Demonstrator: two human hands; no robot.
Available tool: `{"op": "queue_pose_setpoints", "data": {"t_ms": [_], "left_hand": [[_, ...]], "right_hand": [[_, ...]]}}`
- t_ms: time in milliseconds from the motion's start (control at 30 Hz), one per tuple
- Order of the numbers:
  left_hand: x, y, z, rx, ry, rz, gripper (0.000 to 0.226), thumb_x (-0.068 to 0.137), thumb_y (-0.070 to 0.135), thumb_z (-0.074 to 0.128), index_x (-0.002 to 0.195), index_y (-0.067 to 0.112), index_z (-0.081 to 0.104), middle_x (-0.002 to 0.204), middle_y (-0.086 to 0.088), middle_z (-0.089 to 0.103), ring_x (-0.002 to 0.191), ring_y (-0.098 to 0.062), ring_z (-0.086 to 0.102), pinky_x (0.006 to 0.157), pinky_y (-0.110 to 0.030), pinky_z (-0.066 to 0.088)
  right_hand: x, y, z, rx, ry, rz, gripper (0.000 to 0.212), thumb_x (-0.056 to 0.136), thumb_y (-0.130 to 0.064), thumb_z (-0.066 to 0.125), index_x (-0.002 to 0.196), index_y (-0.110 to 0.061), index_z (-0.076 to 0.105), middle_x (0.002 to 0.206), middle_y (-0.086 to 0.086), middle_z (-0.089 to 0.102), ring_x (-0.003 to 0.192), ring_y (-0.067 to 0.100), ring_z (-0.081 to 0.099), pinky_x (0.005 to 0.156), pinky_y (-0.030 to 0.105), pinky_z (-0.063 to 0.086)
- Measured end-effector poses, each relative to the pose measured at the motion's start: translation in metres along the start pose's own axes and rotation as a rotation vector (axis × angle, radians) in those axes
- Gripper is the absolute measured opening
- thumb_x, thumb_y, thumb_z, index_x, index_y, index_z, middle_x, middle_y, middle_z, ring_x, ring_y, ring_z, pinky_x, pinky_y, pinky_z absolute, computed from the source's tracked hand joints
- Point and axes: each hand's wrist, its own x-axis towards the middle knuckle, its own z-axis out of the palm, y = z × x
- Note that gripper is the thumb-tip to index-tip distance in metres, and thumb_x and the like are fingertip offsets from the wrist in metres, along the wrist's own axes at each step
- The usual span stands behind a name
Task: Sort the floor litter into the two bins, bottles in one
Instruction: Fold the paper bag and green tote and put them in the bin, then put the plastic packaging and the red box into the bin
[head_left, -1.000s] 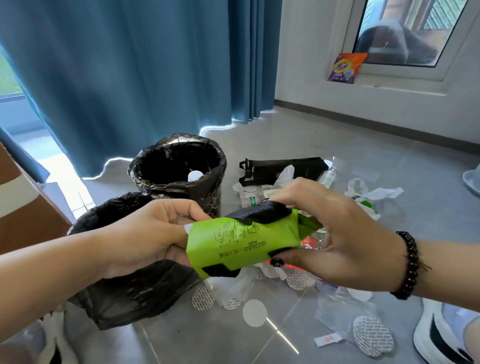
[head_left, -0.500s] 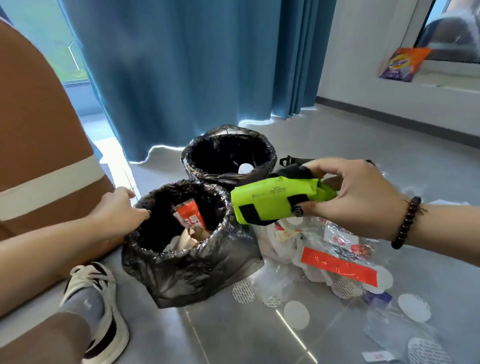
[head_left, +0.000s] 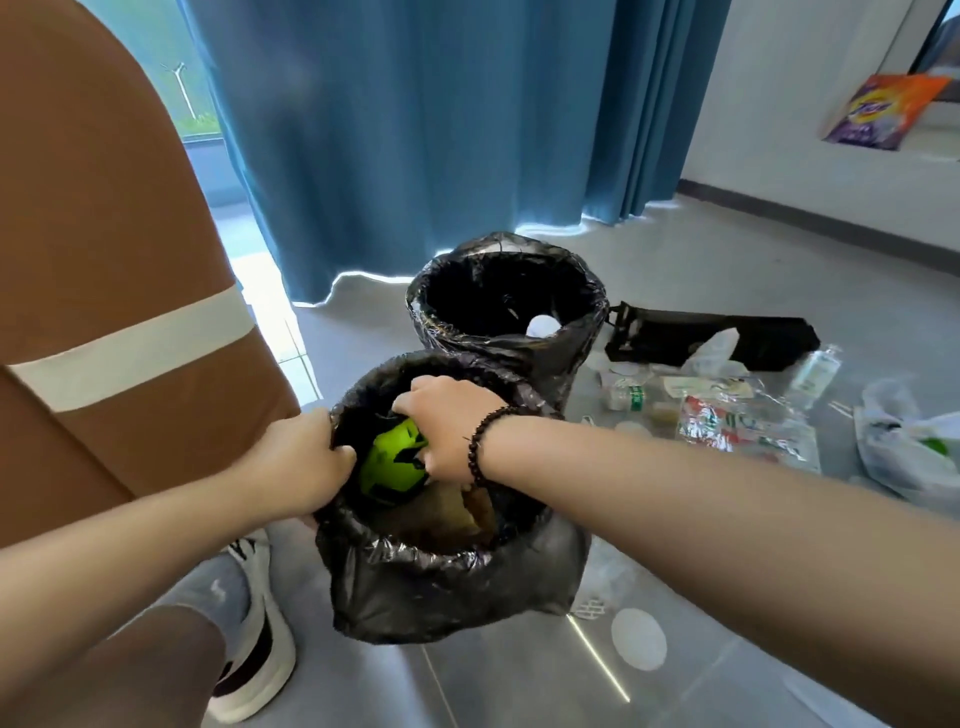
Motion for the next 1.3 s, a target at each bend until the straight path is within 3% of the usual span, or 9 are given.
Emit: {"op": "queue_pose_setpoints", "data": {"t_ms": [167,467,633,767,867,967,1067,1167,1300], "left_hand": [[-0.012,0.011,-0.004,-0.003,-0.043,0.090,0.015,0.094,0.024,0.048,0.089,0.010,0.047,0.087,-0.008,0.057,0.079,-0.024,0.058,0.067,-0.034,0.050],[0.000,0.003,0.006,-0.081,-0.058,-0.007,0.020,0.095,0.020,0.048,0.081,0.007,0.049,0.075,-0.009,0.058,0.058,-0.015,0.053,0.042,-0.018,0.036],[0.016,-0.012,0.011,-0.288,-0.034,-0.162,0.021,0.092,0.009,0.052,0.073,-0.002,0.052,0.070,-0.022,0.057,0.045,-0.027,0.059,0.039,-0.029,0.048],[0.019,-0.028,0.012,-0.513,-0.008,-0.347,0.013,0.090,0.002,0.052,0.085,-0.009,0.054,0.065,-0.017,0.050,0.031,-0.027,0.052,0.032,-0.023,0.041],[0.021,-0.034,0.013,-0.660,0.051,-0.465,0.016,0.085,0.004,0.056,0.084,-0.011,0.054,0.070,-0.019,0.052,0.046,-0.034,0.057,0.036,-0.034,0.051],[0.028,-0.037,0.016,-0.662,0.093,-0.464,0.031,0.070,0.017,0.063,0.081,-0.011,0.055,0.081,-0.028,0.061,0.072,-0.050,0.066,0.064,-0.064,0.054],[0.032,-0.035,0.020,-0.690,0.092,-0.479,0.031,0.085,0.021,0.064,0.087,-0.008,0.054,0.087,-0.029,0.062,0.067,-0.040,0.063,0.062,-0.051,0.056],[0.060,-0.054,0.030,-0.366,0.262,-0.479,0.079,0.063,0.062,0.062,0.117,0.008,0.042,0.120,-0.025,0.058,0.099,-0.043,0.057,0.090,-0.050,0.048],[0.006,0.025,0.039,0.010,0.482,0.261,0.077,0.067,0.037,0.054,0.137,0.022,0.026,0.152,-0.015,0.013,0.142,-0.033,0.012,0.114,-0.047,0.009]], "right_hand": [[0.006,0.012,0.023,0.096,0.000,0.184,0.040,0.076,-0.007,0.067,0.105,-0.008,0.039,0.088,0.009,0.054,0.089,0.034,0.062,0.059,0.035,0.045],[0.008,0.031,0.046,0.123,-0.134,0.190,0.055,0.079,-0.042,0.072,0.117,-0.005,0.056,0.112,0.013,0.061,0.104,0.031,0.060,0.086,0.042,0.053],[-0.015,0.043,-0.006,0.226,0.230,0.085,0.035,0.087,-0.029,0.059,0.118,-0.015,0.062,0.116,0.007,0.065,0.110,0.024,0.058,0.094,0.039,0.048],[-0.062,0.082,-0.033,0.351,0.537,0.103,0.015,0.082,-0.014,0.057,0.092,-0.015,0.069,0.089,-0.001,0.069,0.080,0.014,0.063,0.075,0.030,0.053],[-0.102,0.115,-0.020,0.380,0.662,0.192,0.016,0.080,-0.005,0.057,0.088,-0.014,0.068,0.084,-0.003,0.067,0.074,0.009,0.060,0.067,0.012,0.045],[-0.139,0.134,0.022,0.384,0.552,0.278,0.018,0.079,-0.001,0.056,0.086,-0.015,0.065,0.085,0.000,0.064,0.077,0.012,0.058,0.071,0.023,0.047],[-0.168,0.141,0.077,0.349,0.246,0.341,0.016,0.081,-0.006,0.055,0.089,-0.015,0.065,0.091,0.002,0.063,0.080,0.013,0.052,0.073,0.027,0.045],[-0.188,0.134,0.130,0.327,-0.134,0.483,0.021,0.078,-0.019,0.053,0.097,-0.020,0.063,0.102,0.001,0.065,0.092,0.021,0.059,0.079,0.034,0.051],[-0.200,0.125,0.174,0.272,-0.271,0.554,0.045,0.071,-0.035,0.068,0.113,-0.026,0.055,0.122,-0.002,0.053,0.113,0.021,0.054,0.091,0.032,0.047]]}}
